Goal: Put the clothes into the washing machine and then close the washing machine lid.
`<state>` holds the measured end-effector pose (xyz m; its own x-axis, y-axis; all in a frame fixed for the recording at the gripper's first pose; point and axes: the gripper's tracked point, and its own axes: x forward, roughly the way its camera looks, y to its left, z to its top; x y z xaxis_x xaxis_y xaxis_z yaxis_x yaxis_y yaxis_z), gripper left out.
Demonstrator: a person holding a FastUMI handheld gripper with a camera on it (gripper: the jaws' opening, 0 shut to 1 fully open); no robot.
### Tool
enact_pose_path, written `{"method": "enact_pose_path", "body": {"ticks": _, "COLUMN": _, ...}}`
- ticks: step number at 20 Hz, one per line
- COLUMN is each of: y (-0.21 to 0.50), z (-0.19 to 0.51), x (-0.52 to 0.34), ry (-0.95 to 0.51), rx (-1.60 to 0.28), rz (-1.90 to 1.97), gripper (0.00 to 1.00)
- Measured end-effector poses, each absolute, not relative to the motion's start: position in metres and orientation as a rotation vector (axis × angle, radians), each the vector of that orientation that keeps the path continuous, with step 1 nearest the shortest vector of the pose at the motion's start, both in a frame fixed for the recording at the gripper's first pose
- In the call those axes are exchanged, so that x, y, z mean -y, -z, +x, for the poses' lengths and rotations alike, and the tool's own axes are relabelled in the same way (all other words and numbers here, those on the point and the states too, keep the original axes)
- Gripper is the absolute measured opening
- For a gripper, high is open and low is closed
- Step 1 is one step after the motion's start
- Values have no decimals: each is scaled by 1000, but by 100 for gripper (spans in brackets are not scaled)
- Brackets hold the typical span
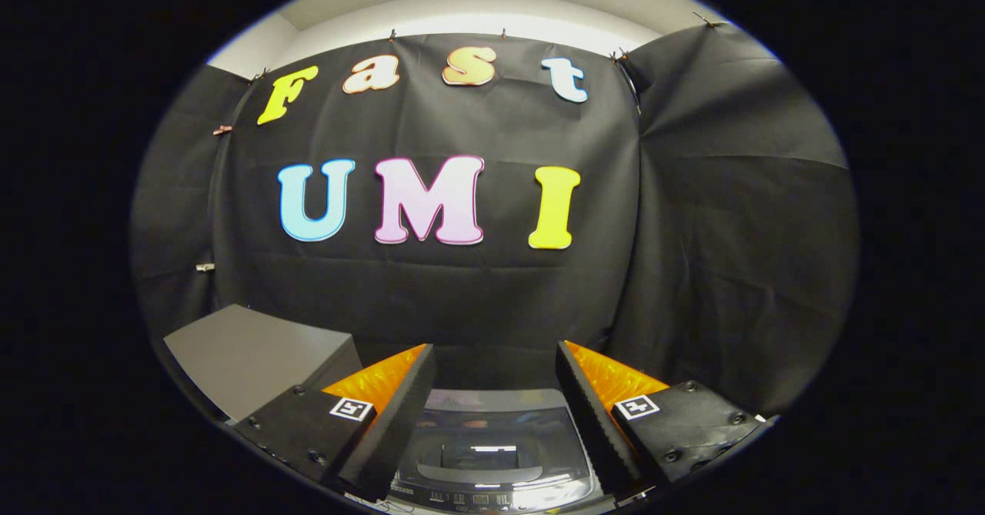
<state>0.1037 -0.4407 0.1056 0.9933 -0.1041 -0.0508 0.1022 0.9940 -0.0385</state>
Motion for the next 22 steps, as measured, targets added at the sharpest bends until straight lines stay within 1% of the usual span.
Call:
{"method": "enact_pose_path", "body": {"ticks": 4, "y": -143, "z": 97, "x": 440, "ry": 91, "rx": 32, "rz": -17, "gripper": 98}}
{"method": "enact_pose_path", "body": {"ticks": 10, "y": -168, "z": 96, "x": 434, "ry": 84, "rx": 77, "rz": -4, "gripper": 98}}
{"method": "enact_pose_path", "body": {"ticks": 22, "y": -170, "z": 100, "x": 432, "ry": 94, "rx": 73, "rz": -1, "gripper": 98}}
